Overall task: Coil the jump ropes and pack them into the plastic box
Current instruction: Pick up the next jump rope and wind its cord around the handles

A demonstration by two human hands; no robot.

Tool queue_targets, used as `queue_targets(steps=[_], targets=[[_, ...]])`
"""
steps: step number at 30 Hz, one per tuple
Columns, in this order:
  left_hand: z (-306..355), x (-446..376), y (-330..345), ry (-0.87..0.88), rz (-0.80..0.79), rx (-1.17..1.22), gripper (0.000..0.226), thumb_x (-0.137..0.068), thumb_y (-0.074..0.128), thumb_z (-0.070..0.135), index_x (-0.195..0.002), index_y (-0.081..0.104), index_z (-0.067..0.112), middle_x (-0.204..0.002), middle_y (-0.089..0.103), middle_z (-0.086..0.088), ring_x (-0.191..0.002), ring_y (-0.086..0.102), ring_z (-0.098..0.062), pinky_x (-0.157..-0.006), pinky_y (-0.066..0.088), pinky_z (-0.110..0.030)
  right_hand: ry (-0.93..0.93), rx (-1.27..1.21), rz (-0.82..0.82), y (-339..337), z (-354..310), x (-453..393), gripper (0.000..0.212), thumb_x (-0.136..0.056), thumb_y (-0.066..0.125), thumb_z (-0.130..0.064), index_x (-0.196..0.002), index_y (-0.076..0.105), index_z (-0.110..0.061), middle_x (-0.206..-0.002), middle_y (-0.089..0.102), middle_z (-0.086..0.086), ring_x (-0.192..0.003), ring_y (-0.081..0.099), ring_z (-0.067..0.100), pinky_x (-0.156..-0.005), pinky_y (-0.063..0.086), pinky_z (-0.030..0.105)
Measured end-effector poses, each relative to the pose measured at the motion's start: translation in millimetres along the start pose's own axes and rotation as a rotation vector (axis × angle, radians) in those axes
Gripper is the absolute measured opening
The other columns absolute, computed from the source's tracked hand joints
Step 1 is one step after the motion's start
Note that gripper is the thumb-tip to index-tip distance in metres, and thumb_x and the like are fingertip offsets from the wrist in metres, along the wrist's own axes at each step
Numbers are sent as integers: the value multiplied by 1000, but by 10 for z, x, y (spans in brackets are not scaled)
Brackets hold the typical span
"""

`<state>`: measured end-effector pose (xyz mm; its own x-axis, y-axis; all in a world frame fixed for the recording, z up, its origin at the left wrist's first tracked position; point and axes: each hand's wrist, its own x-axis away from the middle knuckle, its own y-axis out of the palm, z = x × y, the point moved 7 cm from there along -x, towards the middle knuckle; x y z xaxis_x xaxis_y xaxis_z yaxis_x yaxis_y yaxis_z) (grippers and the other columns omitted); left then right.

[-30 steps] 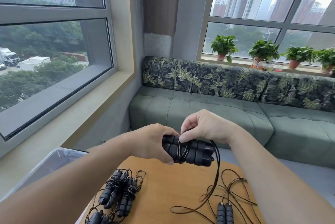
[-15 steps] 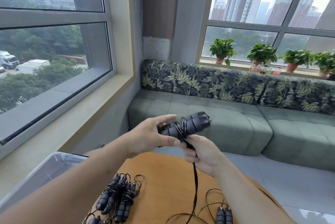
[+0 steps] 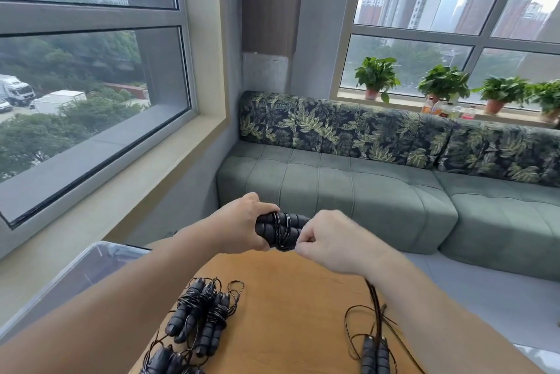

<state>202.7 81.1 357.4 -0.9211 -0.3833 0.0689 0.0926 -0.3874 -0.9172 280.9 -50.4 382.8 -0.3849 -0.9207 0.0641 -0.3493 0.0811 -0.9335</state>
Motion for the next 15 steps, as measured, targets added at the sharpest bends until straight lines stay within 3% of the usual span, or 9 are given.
queue_targets(steps=[4, 6, 9, 12, 15], targets=[[123, 81, -27, 68, -161, 3, 67, -74, 80, 29, -134, 52, 40, -109, 45, 4, -98, 52, -16, -86, 47, -32, -5, -108, -100, -262, 35, -54, 12, -74, 78, -35, -70, 76, -24, -69, 71, -7, -59, 57, 4, -59, 49, 25], [203, 147, -53, 115, -249, 3, 67, -75, 80, 28, -134, 52, 42, -111, 46, 5, -101, 51, -14, -90, 46, -33, -42, -181, -149, -338, 29, -84, 16, -71, 84, -37, -71, 76, -23, -65, 69, -10, -58, 54, 0, -60, 45, 23], [297, 228, -76, 171, -371, 62, 66, -76, 81, 25, -134, 54, 42, -110, 49, 12, -95, 52, -5, -84, 44, -25, -100, -299, -211, -333, -17, -110, 19, -70, 86, -35, -73, 76, -19, -60, 64, -13, -56, 50, -2, -61, 38, 20], [321, 304, -63, 189, -487, 286, 66, -73, 84, 23, -131, 58, 38, -111, 59, 11, -98, 61, -8, -87, 47, -25, -130, -502, -240, -284, -23, -143, 16, -72, 86, -22, -73, 74, -12, -59, 61, -8, -53, 45, 2, -54, 34, 18], [297, 326, -83, 202, -502, 596, 66, -71, 83, 20, -132, 59, 27, -121, 65, -10, -109, 64, -24, -98, 51, -41, -118, -843, -260, -181, 89, -210, 14, -73, 81, -10, -71, 68, -7, -54, 58, -4, -46, 43, 6, -46, 31, 19]])
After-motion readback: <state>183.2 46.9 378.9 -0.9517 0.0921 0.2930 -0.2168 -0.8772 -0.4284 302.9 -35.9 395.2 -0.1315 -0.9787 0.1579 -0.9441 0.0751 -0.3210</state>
